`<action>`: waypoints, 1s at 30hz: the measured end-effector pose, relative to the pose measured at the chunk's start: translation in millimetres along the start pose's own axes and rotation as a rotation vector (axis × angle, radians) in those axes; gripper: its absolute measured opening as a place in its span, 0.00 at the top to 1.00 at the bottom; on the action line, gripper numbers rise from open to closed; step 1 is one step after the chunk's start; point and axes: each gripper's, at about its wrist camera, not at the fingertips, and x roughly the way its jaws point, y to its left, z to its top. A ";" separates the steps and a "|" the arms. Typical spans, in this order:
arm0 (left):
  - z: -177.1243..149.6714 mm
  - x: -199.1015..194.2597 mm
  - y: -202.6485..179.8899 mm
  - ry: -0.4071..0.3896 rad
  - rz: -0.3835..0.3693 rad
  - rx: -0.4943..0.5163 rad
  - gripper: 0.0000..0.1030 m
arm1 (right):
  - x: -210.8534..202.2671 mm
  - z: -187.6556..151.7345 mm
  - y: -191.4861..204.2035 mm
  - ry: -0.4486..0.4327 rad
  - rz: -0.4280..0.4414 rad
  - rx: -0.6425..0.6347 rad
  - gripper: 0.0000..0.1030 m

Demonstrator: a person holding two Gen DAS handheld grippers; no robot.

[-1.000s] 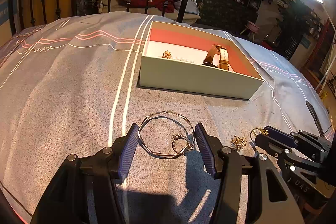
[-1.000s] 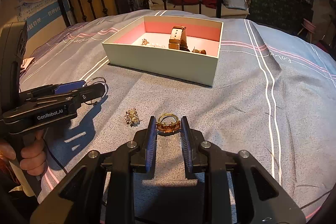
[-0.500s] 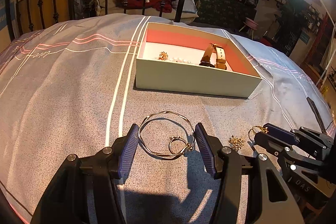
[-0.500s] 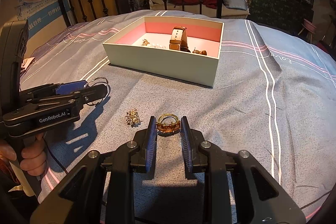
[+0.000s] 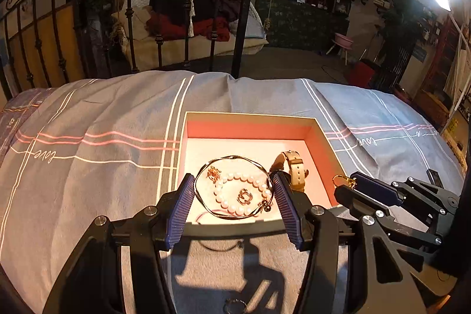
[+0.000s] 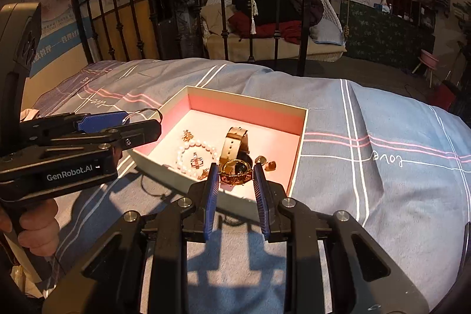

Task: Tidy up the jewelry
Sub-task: 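Carry the bangle and gold ring into the box while both tools open to release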

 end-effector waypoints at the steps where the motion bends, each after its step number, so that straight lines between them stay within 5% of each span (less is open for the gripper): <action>1: 3.0 5.3 -0.3 0.007 0.010 0.010 0.48 | 6.5 3.7 -2.8 0.010 -0.009 0.002 0.76; 19: 6.4 52.6 2.4 0.090 0.079 0.037 0.47 | 57.6 4.4 -9.9 0.090 -0.065 -0.018 0.76; 24: 9.2 27.6 7.9 0.034 0.048 -0.005 0.42 | 37.0 3.2 -7.0 0.035 -0.092 -0.013 0.44; 30: -15.1 -15.9 11.2 -0.005 0.009 -0.012 0.38 | -9.7 -16.4 -5.1 -0.027 -0.089 0.042 0.35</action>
